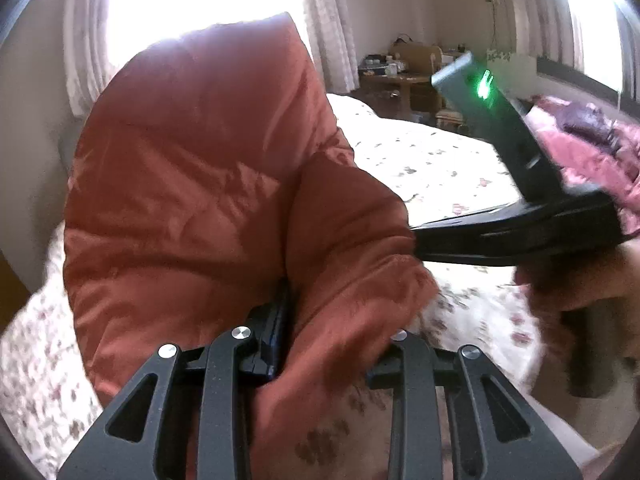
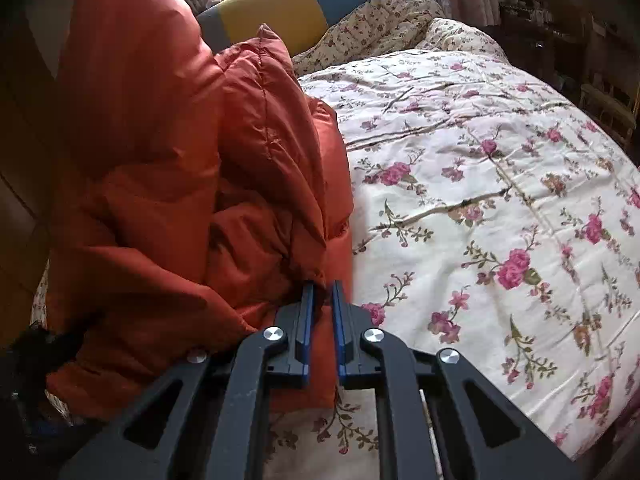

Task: Fold large clothes
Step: 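Close the right gripper on the lifted jacket beside the left gripper, then lower the held orange jacket onto the bed with both grippers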

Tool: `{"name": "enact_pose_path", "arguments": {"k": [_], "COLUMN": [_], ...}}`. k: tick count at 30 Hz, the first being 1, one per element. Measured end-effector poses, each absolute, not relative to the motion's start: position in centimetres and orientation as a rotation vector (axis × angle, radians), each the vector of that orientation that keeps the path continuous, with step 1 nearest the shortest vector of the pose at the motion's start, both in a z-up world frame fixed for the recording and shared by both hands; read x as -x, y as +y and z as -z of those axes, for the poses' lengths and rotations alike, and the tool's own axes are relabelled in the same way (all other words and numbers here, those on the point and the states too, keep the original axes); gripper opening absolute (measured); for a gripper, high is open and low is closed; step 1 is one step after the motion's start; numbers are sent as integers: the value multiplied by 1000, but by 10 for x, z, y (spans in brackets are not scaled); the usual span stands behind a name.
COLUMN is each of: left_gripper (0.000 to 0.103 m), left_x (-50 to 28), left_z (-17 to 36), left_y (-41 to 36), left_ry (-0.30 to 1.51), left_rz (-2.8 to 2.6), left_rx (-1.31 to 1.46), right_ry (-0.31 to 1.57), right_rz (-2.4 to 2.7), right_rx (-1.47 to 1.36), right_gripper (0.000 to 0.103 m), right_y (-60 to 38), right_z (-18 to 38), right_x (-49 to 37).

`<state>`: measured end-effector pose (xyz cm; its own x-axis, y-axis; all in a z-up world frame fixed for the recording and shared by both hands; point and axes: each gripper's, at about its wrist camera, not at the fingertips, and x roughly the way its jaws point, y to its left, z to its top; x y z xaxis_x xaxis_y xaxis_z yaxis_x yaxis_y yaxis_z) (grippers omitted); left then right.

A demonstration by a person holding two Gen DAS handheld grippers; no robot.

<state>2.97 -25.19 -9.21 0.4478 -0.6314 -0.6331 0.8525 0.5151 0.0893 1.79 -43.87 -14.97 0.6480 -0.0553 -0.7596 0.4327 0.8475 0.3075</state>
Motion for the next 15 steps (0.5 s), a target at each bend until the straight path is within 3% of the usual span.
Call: {"name": "enact_pose_path", "arguments": {"k": [9,15], "left_gripper": [29,29], "left_x": [-35,-100], "left_z": [60,37], "left_y": [-190,-179], "left_ry": [632,581], "left_rz": [1035,788], "left_rx": [-291,-201], "right_ry": [824,797], "right_rz": [308,310], "right_rx": [-515,-527], "right_gripper": [8,8], "right_y": [-443,-443], "right_z": [160,159], "right_x": [-18,-14]}}
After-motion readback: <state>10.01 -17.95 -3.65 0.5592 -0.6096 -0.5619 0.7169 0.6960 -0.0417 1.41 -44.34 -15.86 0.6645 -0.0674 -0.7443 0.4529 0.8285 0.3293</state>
